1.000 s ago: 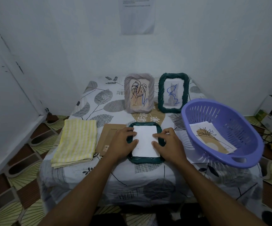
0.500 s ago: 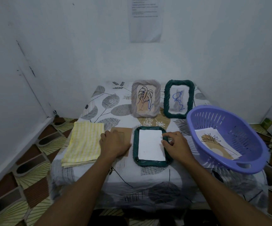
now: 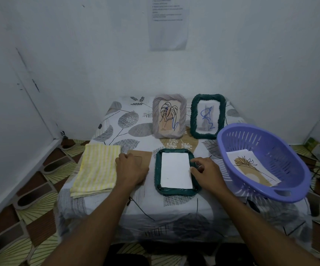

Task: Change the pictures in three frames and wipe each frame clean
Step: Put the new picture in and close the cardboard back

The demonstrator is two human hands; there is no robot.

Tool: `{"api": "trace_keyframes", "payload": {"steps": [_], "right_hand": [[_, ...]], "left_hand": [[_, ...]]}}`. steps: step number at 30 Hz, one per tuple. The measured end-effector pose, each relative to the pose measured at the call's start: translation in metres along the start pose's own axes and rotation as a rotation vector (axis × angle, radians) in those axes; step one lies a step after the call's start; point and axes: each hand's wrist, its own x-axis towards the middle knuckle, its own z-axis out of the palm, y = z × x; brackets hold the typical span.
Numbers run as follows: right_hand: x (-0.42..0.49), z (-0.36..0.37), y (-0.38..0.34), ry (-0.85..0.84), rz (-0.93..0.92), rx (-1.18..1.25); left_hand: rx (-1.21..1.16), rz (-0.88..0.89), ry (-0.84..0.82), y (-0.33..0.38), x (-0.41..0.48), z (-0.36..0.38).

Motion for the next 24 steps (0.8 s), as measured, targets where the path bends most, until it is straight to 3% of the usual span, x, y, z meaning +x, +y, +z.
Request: {"api": "trace_keyframes", "payload": {"steps": [8,14,24], "right_hand": [[0.003,-0.001,-0.001,-0.022,0.021,0.001],[0.004,-0.008,-0.008,-0.003,0.002,0.056],[0.011,-0.03,-0.05,-0.037,-0.015,0.482]], "left_hand": [[-0.387,-0.027,0.058,0.007,-0.003,-0.026],[-0.475,0.141,0.142,0.046,-0.007,-0.048],[-0.559,0.285,0.046,0.105,-0.028,-0.051]]}}
